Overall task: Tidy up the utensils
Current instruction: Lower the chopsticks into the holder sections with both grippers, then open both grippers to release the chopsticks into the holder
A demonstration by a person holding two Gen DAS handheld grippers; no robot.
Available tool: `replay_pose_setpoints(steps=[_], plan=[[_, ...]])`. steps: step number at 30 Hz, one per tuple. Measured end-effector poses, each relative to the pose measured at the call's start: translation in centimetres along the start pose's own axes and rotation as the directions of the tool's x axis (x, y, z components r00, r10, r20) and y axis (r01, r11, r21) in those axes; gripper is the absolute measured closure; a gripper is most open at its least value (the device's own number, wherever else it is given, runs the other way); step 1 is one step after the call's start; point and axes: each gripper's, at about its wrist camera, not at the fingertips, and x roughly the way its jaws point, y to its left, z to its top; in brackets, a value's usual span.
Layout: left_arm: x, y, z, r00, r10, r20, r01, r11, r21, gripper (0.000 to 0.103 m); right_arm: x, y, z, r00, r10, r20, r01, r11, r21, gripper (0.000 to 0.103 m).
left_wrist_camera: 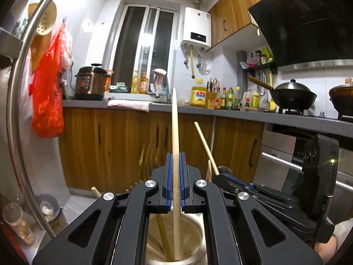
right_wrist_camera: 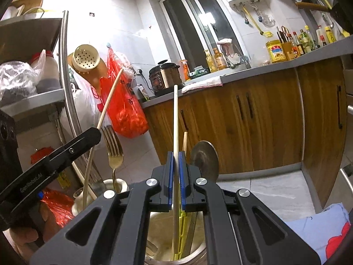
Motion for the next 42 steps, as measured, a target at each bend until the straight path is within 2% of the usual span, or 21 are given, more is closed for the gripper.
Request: replay_pose_setpoints(steps=[8, 14, 20, 24, 30, 42], plan=[[-0.3, 0.4, -0.9, 0.999, -0.005, -0.044, 0.005, 1.0, 0.003, 0.097, -0.2, 0.0, -0.9, 1.0, -0.01, -0.028, 0.009, 1.0, -0.025, 0.098], [-1.3, 0.5, -1.8, 0.993, -0.029, -0.111, 0.029, 1.0, 0.0, 0.097, -1.7, -0.4, -0.8, 0.998, 0.004, -0.058, -0.005, 1.0, -0.01, 0.098], [-2.0, 0.5, -2.0, 0.973, -0.052, -0.225, 0.052, 0.999, -0.005, 0.097, -3.2, 0.1, -1.0, 0.992, -0.006, -0.124, 0.0, 0.999, -0.049, 0.098], [-1.9, 1.0, -2.2, 0.957, -0.063, -0.284, 0.052, 0.998, -0.044, 0.097, -3.2, 0.2, -1.3, 0.982, -0.037, -0.184, 0.026, 0.997, -0.067, 0.098], [-1.8, 1.2, -2.4, 0.948, -0.079, -0.31, 0.062, 0.996, -0.063, 0.097, -3.5, -0.3, -1.4, 0.968, -0.084, -0.236, 0.067, 0.995, -0.08, 0.098], [-1.6, 0.8, -2.2, 0.943, -0.095, -0.318, 0.073, 0.994, -0.081, 0.093, -3.1, -0.8, -1.9, 0.956, -0.073, -0.283, 0.059, 0.997, -0.057, 0.098]])
